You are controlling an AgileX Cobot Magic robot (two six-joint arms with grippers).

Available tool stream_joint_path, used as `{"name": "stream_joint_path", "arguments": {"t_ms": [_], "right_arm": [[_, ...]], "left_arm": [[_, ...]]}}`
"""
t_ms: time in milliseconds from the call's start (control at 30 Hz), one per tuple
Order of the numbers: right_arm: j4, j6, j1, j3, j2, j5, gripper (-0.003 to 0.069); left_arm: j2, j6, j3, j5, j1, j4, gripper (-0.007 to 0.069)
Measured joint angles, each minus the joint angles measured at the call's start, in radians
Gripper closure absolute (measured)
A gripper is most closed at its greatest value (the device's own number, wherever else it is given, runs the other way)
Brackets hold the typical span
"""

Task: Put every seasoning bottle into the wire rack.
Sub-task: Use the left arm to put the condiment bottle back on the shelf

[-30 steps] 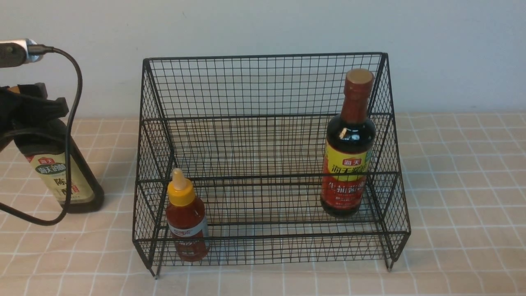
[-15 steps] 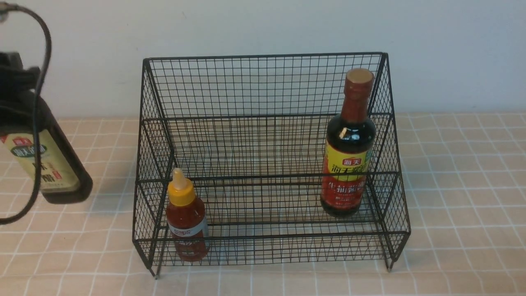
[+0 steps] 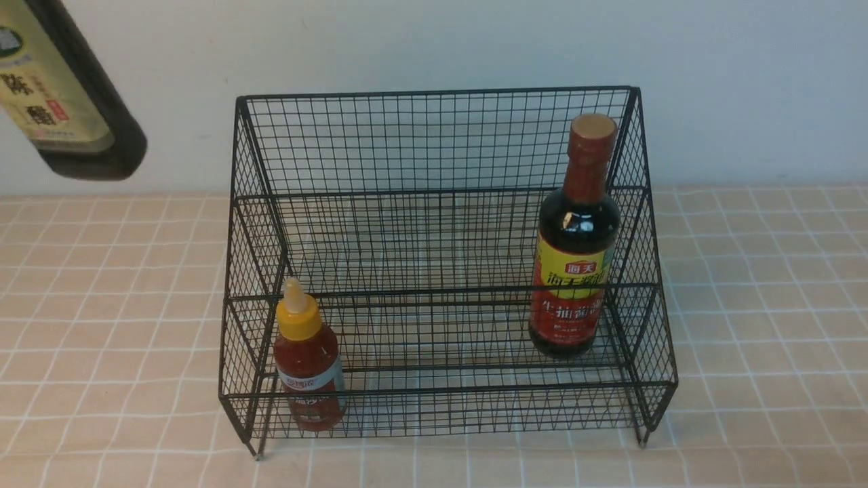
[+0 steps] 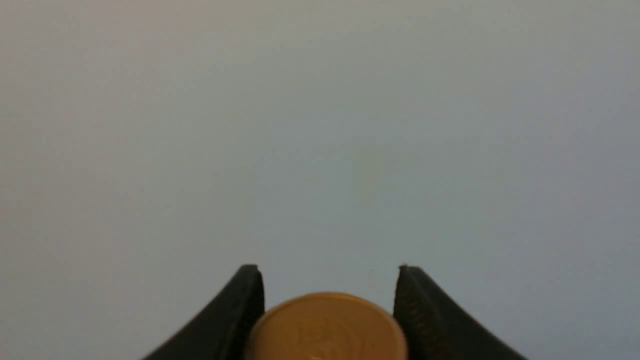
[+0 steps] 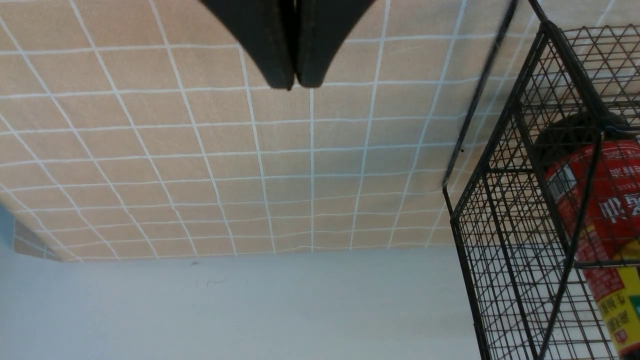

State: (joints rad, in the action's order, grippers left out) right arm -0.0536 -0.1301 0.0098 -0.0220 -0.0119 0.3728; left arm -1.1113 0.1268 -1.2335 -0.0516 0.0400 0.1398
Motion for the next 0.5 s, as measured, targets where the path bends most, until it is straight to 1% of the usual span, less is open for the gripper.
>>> {"name": "stream_joint_path", "arguments": {"t_ms": [233,500], "right_arm": [[0.0,0.0,0.0,0.0,0.0,0.0,0.0673],[-0.001,-0.001,0.0,0.0,0.0,0.0,0.0673]], "left_arm": [[-0.095,-0.003,-0.073,0.033,0.136,0.003,0.0323],[-0.224,-0.008,-0.115,0.085,0.214,0.004,0.0323]]}}
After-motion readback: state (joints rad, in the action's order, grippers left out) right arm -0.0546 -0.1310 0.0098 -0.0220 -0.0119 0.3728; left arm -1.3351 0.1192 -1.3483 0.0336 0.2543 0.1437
